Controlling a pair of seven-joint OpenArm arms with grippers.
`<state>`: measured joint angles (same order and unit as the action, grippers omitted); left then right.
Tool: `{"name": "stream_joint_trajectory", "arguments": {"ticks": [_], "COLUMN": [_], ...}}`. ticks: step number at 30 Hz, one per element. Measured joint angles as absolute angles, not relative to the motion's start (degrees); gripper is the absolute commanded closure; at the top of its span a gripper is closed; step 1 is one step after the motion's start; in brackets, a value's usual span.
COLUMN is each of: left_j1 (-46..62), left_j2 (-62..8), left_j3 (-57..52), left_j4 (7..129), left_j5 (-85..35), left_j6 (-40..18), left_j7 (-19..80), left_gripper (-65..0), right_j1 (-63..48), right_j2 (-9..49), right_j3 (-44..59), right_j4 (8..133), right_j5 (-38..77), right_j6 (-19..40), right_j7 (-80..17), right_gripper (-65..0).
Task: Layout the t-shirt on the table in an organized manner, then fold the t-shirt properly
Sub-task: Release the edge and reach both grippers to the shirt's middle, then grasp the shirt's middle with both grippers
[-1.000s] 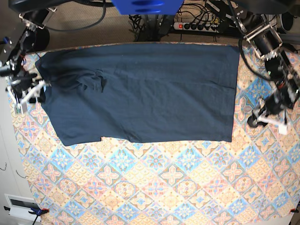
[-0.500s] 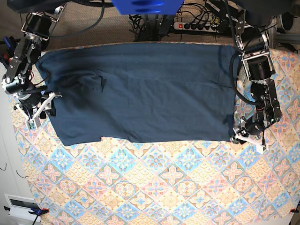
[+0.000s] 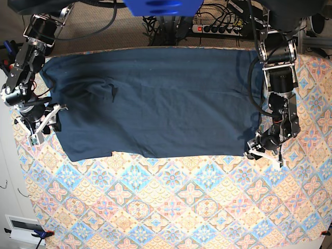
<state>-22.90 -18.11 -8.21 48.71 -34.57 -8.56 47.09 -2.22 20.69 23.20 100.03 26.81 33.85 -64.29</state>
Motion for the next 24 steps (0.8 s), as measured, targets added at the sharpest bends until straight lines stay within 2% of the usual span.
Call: {"name": "stream_joint_trajectory", "arguments": {"ticks": [2, 4, 8, 14, 18, 24], "left_j1": [-22.3, -21.0, -20.0, -19.1, -15.6, -13.2], "left_j2": [-17.5, -17.1, -16.8, -17.0, -16.8, -17.0], "left_j3": [-8.2, -8.0, -8.0, -10.8, -14.8, -14.8], "left_j4": [50.5, 53.2, 55.4, 58.5, 65.9, 69.8], "left_j5": [-34.3, -34.6, -33.9, -33.9, -34.0, -33.8], "left_j6": [-11.8, -17.1, -20.4, -20.9, -20.8, -20.8], "left_j7": [49.3, 52.2, 56.7, 57.0, 56.9, 56.9], "left_gripper": [-24.2, -17.8, 0.0, 0.0, 0.0, 0.0], "right_j1": [-2.2, -2.2, -2.2, 2.5, 10.9, 16.0], "right_j2": [20.8, 21.7, 24.0, 27.4, 28.0, 31.7], "right_j3": [23.2, 23.2, 23.2, 21.0, 12.6, -0.1], "right_j4": [99.9, 98.8, 95.1, 88.5, 83.0, 71.0], "right_j5": [26.8, 27.0, 26.8, 25.5, 27.6, 25.6], "right_j6": [33.8, 34.0, 33.8, 33.6, 34.0, 33.6], "right_j7": [-64.4, -64.2, -64.1, -64.7, -59.4, -54.0], "right_gripper": [-22.4, -22.4, -22.5, -22.5, -22.6, -23.7]}}
